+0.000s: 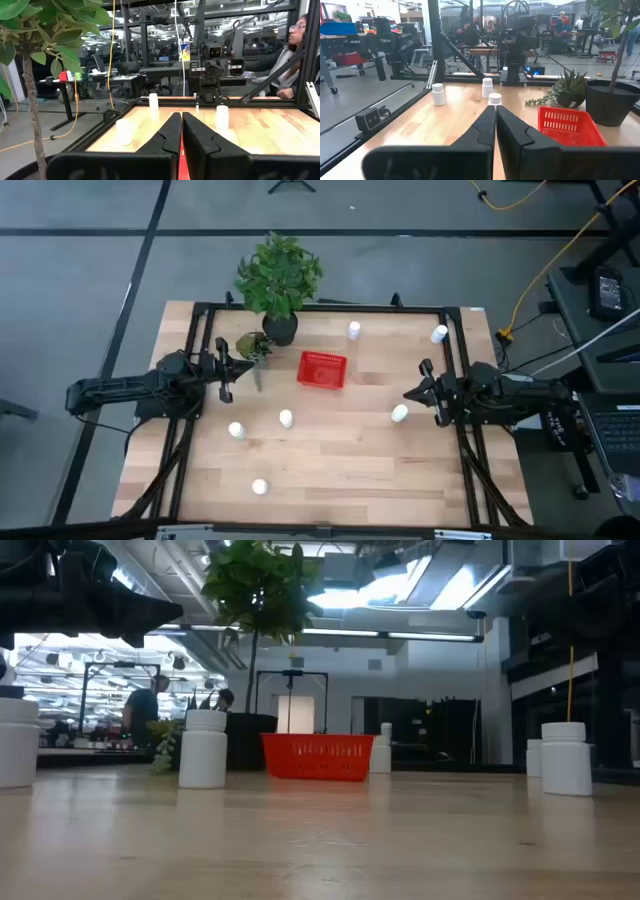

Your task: Pick and place pill bottles into a basket

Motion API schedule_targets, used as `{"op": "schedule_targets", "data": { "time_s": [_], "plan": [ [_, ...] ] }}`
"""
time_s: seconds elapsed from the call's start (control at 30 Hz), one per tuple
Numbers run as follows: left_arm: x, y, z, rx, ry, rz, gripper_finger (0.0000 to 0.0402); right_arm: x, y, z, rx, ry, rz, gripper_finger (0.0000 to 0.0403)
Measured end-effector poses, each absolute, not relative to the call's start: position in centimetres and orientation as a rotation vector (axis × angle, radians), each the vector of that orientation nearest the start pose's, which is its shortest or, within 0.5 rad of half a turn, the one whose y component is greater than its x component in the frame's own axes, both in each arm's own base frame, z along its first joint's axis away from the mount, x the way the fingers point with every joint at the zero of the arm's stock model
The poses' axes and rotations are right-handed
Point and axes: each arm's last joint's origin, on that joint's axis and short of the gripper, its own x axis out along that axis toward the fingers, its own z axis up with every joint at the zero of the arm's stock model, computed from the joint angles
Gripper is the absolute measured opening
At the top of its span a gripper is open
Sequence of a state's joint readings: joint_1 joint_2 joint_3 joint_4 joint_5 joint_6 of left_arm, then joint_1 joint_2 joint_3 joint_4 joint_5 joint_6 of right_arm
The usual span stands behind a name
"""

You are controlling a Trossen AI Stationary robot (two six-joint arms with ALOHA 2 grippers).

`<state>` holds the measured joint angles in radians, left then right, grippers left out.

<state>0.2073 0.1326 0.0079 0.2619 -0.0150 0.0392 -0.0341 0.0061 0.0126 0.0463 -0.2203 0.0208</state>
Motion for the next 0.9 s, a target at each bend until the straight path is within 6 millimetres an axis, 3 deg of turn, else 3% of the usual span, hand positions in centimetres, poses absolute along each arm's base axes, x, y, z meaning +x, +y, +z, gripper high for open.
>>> {"op": "schedule_targets", "data": {
  "time_s": [0.9],
  "plan": [
    [10.23,2.2,18.08,0.053,-0.133,0.224,0.0009,9.67,0.3,17.17,0.014,-0.05,0.186,0.0019]
  ]
}}
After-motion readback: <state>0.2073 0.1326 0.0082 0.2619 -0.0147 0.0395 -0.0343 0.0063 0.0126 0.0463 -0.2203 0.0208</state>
